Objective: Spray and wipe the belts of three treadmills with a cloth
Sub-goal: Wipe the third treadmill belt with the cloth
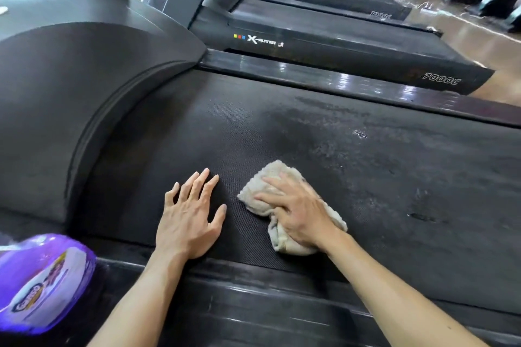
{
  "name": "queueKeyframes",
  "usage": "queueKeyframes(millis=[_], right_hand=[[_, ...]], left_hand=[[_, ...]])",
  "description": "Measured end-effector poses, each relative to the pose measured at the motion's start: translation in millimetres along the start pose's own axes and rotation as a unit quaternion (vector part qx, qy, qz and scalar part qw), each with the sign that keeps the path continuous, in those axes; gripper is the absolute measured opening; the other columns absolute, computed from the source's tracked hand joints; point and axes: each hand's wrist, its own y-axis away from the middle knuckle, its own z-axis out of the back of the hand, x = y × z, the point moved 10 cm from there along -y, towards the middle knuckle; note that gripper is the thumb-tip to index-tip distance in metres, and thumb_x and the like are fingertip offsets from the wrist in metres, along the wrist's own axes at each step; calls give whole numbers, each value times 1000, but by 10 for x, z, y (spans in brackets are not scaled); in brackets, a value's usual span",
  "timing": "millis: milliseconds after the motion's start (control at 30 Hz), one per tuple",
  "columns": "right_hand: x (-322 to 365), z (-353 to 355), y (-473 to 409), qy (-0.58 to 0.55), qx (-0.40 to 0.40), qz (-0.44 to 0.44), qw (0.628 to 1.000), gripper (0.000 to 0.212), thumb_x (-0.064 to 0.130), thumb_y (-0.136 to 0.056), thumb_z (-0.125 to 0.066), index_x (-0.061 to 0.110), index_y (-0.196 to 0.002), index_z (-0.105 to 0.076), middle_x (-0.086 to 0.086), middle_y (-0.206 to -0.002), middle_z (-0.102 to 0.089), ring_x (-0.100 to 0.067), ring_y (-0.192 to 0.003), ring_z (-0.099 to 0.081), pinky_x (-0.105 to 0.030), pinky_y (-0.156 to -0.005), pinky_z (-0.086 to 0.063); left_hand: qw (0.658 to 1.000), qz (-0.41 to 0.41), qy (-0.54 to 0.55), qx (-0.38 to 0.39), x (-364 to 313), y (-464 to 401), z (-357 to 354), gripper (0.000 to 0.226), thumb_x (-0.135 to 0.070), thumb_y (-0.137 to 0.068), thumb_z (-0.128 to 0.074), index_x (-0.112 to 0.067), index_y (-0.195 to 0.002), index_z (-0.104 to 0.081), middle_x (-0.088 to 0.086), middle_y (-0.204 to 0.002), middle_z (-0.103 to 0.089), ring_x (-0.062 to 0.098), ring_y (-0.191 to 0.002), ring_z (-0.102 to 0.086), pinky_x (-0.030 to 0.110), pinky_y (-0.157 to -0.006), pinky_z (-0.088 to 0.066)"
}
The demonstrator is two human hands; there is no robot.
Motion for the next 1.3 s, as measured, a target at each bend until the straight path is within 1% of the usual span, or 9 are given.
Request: queueKeyframes(millis=[167,400,533,633,833,933,1100,1200,1300], right_hand=[[-482,294,-453,17,-52,-125,991,49,32,-101,-37,53,-143,-52,21,-166,-26,-14,-158,-11,-47,-127,-8],[-110,26,-672,33,8,-23,999,61,44,-88,-25,53,-140,-56,27,-165,-23,-10,-157,-6,-43,-129,-3],[-582,322,-765,39,-48,-96,993,61,51,-88,-23,52,-140,-56,25,-164,-27,-12,-155,-14,-42,-127,-9],[-676,401,-1303,38,-65,-160,984,49,38,-101,-35,54,-146,-47,19,-167,-23,-16,-157,-11,-47,-127,-7],[-369,199,-1385,36,-2,-21,999,49,32,-103,-38,58,-143,-49,29,-166,-17,-8,-157,-2,-41,-128,0],[-852,453,-1183,26,-29,-66,997,48,35,-101,-36,55,-142,-52,30,-165,-21,-7,-157,-7,-39,-128,-7],[-1130,565,-2009,31,-53,-155,986,57,53,-95,-24,52,-147,-48,21,-166,-25,-18,-158,-13,-48,-127,-9],[-776,450,-2113,70,-31,-60,995,73,56,-81,-10,54,-141,-52,24,-166,-24,-16,-157,-13,-48,-127,-10],[-723,425,-1658,33,1,3,999,78,53,-75,-12,53,-140,-56,36,-158,-19,0,-153,-9,-35,-128,-7]], left_hand=[[1000,-1,9,0,-1,18,-17,76,-64,-90,-16,-31,-157,-29,-10,-167,-19,8,-155,-12,41,-125,-11],[1000,8,15,9,25,27,4,74,-64,-91,-21,-33,-157,-31,-13,-167,-19,5,-154,-11,38,-124,-8],[997,20,76,-9,3,-176,161,77,-65,-83,-30,-30,-150,-46,-12,-160,-37,7,-147,-30,33,-119,-19],[994,13,103,-32,17,-602,266,82,-67,-81,-23,-29,-151,-42,-14,-162,-29,4,-148,-23,29,-118,-17],[998,-11,63,-3,340,-1351,113,88,-70,-78,-18,-30,-155,-35,-12,-167,-19,7,-153,-15,32,-123,-10],[999,-28,29,23,461,-1460,-47,88,-73,-81,-14,-33,-159,-24,-13,-169,-10,5,-155,-5,35,-126,-3],[1000,-21,5,9,494,-1472,-115,82,-74,-86,-12,-37,-159,-20,-18,-168,-8,2,-154,-3,34,-125,-3],[1000,-24,7,12,498,-1463,-104,80,-74,-86,-13,-39,-158,-20,-20,-167,-8,2,-154,-4,34,-125,-5],[1000,-25,9,9,512,-1468,-120,79,-74,-88,-14,-39,-158,-22,-20,-167,-9,2,-154,-7,34,-124,-7]])
